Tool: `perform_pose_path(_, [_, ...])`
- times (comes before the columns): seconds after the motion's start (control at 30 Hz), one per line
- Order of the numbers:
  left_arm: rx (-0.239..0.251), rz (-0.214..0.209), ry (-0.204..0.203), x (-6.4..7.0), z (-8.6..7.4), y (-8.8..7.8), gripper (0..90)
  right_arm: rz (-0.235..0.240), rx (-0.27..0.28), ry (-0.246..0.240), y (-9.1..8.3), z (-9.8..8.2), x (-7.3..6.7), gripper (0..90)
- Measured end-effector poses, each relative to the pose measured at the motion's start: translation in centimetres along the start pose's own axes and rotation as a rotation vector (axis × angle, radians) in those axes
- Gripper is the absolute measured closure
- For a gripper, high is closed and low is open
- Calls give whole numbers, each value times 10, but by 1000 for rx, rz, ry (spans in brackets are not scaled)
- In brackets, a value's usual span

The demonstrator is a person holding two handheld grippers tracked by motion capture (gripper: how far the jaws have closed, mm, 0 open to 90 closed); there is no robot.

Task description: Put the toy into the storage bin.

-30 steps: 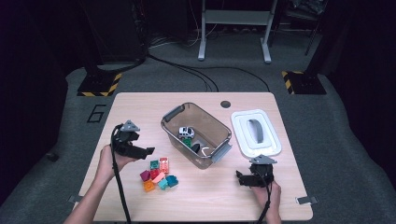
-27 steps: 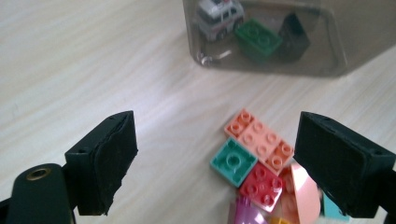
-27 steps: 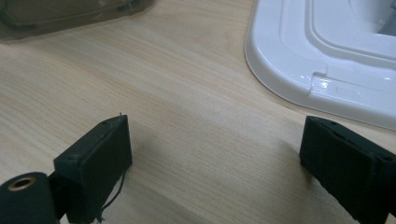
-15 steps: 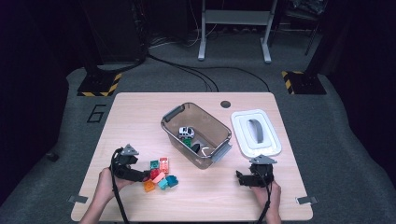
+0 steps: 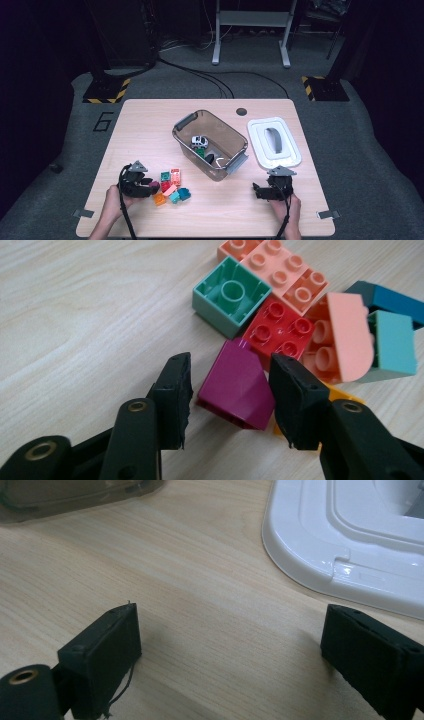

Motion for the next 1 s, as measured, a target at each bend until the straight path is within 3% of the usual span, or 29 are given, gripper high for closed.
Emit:
perform_pose_path(0.13, [11,10,-3,-4,-2,1,576,0,0,0,0,0,0,83])
perform_pose_path(0.3, [-2,27,-10,-5,-3,5,530,0,0,0,0,0,0,84])
perform_pose_path(0.33, [1,24,-13,-5,-3,6,507,0,0,0,0,0,0,84])
perform_pose_path(0.5, [43,33,16,-7,-2,8,575,0,0,0,0,0,0,84])
perform_pose_path(0.53, [63,39,6,-8,-2,8,585,0,0,0,0,0,0,84])
perform_pose_path(0.73, [72,53,12,-12,-2,7,594,0,0,0,0,0,0,84])
perform_pose_path(1.0, [95,47,-11,-16,7,-1,594,0,0,0,0,0,0,84])
Point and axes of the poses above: each handheld gripper's, and its own axes: y roughly forward along the jaws, z roughly out of its top, x roughly to its right, the point moved 7 cm from there along y, roughly forward along the jaws, and after that the axes turned 15 degrees about z, right-handed, at the moved point
